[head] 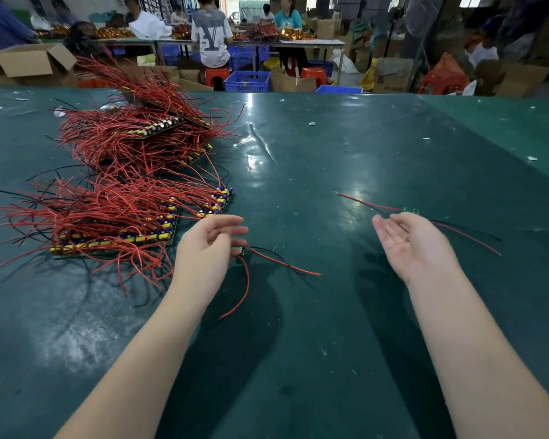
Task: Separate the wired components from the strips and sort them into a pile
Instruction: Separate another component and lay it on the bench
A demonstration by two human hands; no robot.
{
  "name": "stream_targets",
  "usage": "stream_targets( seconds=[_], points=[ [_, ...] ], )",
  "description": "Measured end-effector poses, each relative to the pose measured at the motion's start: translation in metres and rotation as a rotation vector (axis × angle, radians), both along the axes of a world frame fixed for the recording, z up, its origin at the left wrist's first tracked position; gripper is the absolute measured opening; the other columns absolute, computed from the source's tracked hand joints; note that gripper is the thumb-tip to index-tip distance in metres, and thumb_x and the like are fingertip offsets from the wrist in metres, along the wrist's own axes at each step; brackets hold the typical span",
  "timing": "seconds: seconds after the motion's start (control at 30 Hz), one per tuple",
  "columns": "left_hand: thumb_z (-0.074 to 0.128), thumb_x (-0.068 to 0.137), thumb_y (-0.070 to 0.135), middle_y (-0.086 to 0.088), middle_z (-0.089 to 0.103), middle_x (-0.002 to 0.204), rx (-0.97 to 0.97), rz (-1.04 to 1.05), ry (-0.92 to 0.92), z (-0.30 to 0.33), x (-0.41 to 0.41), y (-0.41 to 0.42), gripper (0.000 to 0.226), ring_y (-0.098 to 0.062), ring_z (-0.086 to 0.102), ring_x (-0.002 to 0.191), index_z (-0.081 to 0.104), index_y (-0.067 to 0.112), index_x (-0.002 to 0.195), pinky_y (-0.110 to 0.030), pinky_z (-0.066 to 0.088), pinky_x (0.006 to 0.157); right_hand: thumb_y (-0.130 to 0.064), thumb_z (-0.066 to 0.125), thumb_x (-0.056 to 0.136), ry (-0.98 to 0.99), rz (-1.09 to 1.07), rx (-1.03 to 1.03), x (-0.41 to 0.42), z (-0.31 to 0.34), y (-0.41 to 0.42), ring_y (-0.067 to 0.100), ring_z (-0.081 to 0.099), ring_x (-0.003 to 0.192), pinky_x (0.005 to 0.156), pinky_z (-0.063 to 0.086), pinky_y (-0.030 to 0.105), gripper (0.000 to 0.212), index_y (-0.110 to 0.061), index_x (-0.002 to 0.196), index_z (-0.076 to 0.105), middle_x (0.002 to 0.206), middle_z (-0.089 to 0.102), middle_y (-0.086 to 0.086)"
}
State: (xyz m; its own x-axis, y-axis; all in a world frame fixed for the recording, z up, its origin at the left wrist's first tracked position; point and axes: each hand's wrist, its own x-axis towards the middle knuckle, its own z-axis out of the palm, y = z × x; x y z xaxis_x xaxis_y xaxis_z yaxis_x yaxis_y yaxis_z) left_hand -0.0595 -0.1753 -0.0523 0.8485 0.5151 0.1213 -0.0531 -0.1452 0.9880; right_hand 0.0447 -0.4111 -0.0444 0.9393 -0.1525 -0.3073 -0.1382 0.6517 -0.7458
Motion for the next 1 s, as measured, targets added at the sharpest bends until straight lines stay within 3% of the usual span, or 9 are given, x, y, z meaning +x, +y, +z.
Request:
stream_targets(
  seconds=[0.07, 0.17, 0.23, 0.33, 0.43, 0.57, 0.77, 0.87, 1.0],
  points=[
    [0.045, 0.086, -0.005, 0.016, 0.068, 0.095, 0.412, 0.015, 0.051, -0.005, -0.003, 0.005, 0.041, -0.001, 0.060, 0.072, 0.068, 0.026, 0.098, -0.018, 0.045, 0.071, 0.012, 0.051, 0.089, -0.015, 0.084, -0.039, -0.005, 0.000, 0.010, 0.024, 0.066, 0.084, 0.072, 0.060, 0.029, 0.011, 0.004, 0.083, 0.054, 0.088, 0.058, 0.019],
    [0.047, 0.083, -0.001, 0.007, 0.059, 0.129, 0.837, -0.090, 0.219, -0.011, -0.001, 0.007, 0.053, -0.018, 0.049, 0.119, 0.057, 0.024, 0.129, -0.034, 0.038, 0.101, 0.011, 0.052, 0.089, -0.020, 0.218, -0.057, -0.013, 0.000, 0.025, 0.024, 0.068, 0.079, 0.065, 0.060, 0.026, 0.012, 0.003, 0.095, 0.059, 0.092, 0.062, 0.018],
    [0.045, 0.085, 0.002, 0.005, 0.052, 0.138, 0.935, -0.153, 0.318, -0.014, 0.000, 0.004, 0.058, -0.022, 0.039, 0.130, 0.049, 0.024, 0.138, -0.038, 0.033, 0.107, 0.011, 0.051, 0.090, -0.030, 0.296, -0.086, -0.018, 0.000, 0.030, 0.023, 0.072, 0.074, 0.067, 0.060, 0.027, 0.015, 0.003, 0.095, 0.062, 0.091, 0.067, 0.017],
    [0.049, 0.088, 0.005, 0.001, 0.057, 0.130, 0.947, -0.146, 0.279, -0.016, 0.001, 0.005, 0.046, -0.022, 0.045, 0.123, 0.054, 0.019, 0.132, -0.036, 0.036, 0.105, 0.009, 0.051, 0.090, -0.080, 0.409, -0.192, -0.025, 0.000, 0.037, 0.022, 0.073, 0.075, 0.069, 0.060, 0.027, 0.017, 0.002, 0.095, 0.066, 0.091, 0.072, 0.016],
    [0.062, 0.086, 0.007, 0.004, 0.063, 0.110, 0.813, -0.111, 0.153, -0.015, 0.000, 0.004, 0.035, -0.016, 0.057, 0.107, 0.064, 0.019, 0.119, -0.030, 0.044, 0.098, 0.004, 0.053, 0.091, -0.223, 0.488, -0.404, -0.033, -0.001, 0.044, 0.018, 0.072, 0.082, 0.072, 0.058, 0.024, 0.022, -0.008, 0.092, 0.071, 0.093, 0.074, 0.010],
    [0.065, 0.088, 0.009, 0.011, 0.069, 0.100, 0.468, -0.183, 0.072, -0.011, -0.003, -0.007, 0.024, -0.001, 0.064, 0.091, 0.068, 0.024, 0.106, -0.015, 0.049, 0.086, -0.006, 0.064, 0.088, -0.517, 0.274, -0.793, -0.038, -0.002, 0.048, 0.000, 0.067, 0.087, 0.077, 0.051, 0.015, 0.022, -0.026, 0.095, 0.071, 0.097, 0.073, -0.007],
    [0.049, 0.099, 0.008, -0.013, 0.071, 0.103, -0.220, -0.273, 0.075, -0.001, -0.002, -0.020, 0.018, -0.015, 0.068, 0.084, 0.067, 0.011, 0.099, -0.018, 0.055, 0.071, -0.028, 0.080, 0.076, -0.406, 0.302, -0.668, -0.040, 0.004, 0.049, -0.008, 0.064, 0.077, 0.060, 0.052, 0.018, 0.068, -0.029, 0.133, 0.043, 0.120, 0.051, -0.007],
    [0.045, 0.100, 0.010, -0.009, 0.073, 0.099, -0.386, -0.368, 0.059, 0.002, -0.005, -0.023, 0.019, -0.012, 0.068, 0.081, 0.064, 0.012, 0.100, -0.018, 0.054, 0.071, -0.026, 0.079, 0.076, -0.361, 0.505, -0.749, -0.044, 0.001, 0.054, 0.004, 0.064, 0.069, 0.060, 0.050, 0.022, 0.052, -0.022, 0.124, 0.059, 0.112, 0.063, 0.001],
    [0.045, 0.097, 0.003, -0.004, 0.071, 0.086, -0.469, -0.448, 0.083, 0.005, -0.007, -0.024, 0.018, -0.012, 0.066, 0.078, 0.061, 0.011, 0.092, -0.018, 0.054, 0.070, -0.013, 0.073, 0.083, -0.411, 0.651, -0.642, -0.050, -0.001, 0.057, 0.007, 0.063, 0.064, 0.060, 0.052, 0.020, 0.016, -0.016, 0.100, 0.071, 0.088, 0.072, 0.007]
  ],
)
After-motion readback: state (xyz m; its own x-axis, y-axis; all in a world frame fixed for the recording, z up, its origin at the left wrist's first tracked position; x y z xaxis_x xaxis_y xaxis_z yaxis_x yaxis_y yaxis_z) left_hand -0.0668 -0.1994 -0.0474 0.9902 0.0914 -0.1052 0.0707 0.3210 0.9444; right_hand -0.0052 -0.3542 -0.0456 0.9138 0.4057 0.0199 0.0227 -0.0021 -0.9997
